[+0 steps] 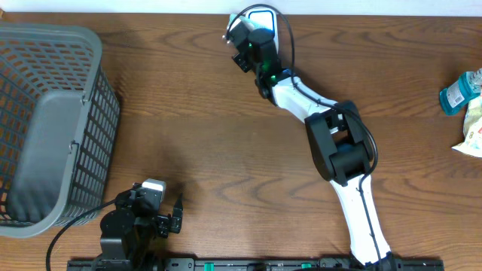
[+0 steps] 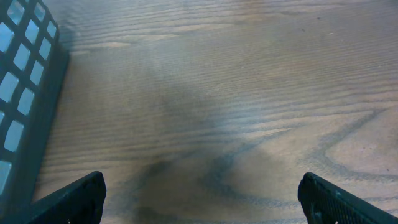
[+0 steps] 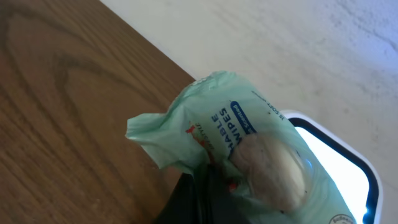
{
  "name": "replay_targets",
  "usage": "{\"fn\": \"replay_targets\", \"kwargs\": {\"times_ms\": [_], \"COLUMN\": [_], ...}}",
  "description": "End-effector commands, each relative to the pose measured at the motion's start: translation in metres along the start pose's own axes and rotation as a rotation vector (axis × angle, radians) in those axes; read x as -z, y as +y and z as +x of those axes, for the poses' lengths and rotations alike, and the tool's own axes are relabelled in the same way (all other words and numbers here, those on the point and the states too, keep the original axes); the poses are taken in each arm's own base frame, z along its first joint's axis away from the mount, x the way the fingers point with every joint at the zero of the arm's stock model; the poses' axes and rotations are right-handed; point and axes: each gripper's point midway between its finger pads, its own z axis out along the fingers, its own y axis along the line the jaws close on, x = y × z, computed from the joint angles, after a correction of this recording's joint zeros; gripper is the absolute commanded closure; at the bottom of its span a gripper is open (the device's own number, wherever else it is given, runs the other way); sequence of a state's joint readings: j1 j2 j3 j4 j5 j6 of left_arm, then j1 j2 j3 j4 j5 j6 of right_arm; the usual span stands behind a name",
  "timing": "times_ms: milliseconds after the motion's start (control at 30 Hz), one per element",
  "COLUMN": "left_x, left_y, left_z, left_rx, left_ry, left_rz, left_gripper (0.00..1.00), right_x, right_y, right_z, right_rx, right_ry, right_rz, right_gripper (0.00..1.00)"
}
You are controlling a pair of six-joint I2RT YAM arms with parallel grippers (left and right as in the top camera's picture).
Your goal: Scan the item barcode
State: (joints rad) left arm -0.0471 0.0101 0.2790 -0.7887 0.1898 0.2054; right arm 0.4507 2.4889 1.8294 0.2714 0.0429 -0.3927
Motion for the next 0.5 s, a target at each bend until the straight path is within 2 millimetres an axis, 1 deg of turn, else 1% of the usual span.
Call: {"fn": "replay_targets", "kwargs": {"times_ms": [0,67,133,267,300,333,367,400,467], "left_x": [0.001,0.001,0.001,0.001,0.001,0.001,0.001,0.001,0.001], "left_y": [-0.002,-0.002,-0.002,-0.002,-0.002,-0.002,-0.002,-0.002,-0.002], "left_z": [-0.002,-0.002,-0.002,-0.002,-0.002,-0.002,-0.002,-0.002,-0.002], "left_rx": [0.006,0.006,0.006,0.006,0.006,0.006,0.006,0.006,0.006], "left_ry": [-0.009,-0.009,-0.009,-0.009,-0.009,-0.009,-0.009,-0.009,-0.009], "left_rz": [0.013,0.013,0.013,0.013,0.013,0.013,0.013,0.013,0.013], "left_gripper": [0.01,0.01,0.01,0.01,0.01,0.01,0.02,0.01,0.01], "right_x": [0.006,0.007,0.012,0.032,0.045,0.066,0.077,0.093,0.130], "right_y": [-0.022,-0.029,-0.036,-0.049,-0.054,-0.061,-0.064,-0.068,-0.079], "right_z": [-0.003,-0.004,-0.012,-0.039,-0.052,-0.069,-0.075,-0.084,-0.099], "right_rx": [-0.048,-0.042,-0.046,-0.047,-0.046,-0.045,-0.045,-0.045,-0.050], "right_ry": [-0.003,-0.001,-0.010,-0.014,-0.005,0.017,0.031,0.048,0.092], "right_rz": [0.020,0.040,0.048,0.051,0.047,0.038,0.032,0.026,0.016], "right_gripper": [0.99,0.99,0.99,0.99,0.99,0.99,0.99,0.99,0.99]}}
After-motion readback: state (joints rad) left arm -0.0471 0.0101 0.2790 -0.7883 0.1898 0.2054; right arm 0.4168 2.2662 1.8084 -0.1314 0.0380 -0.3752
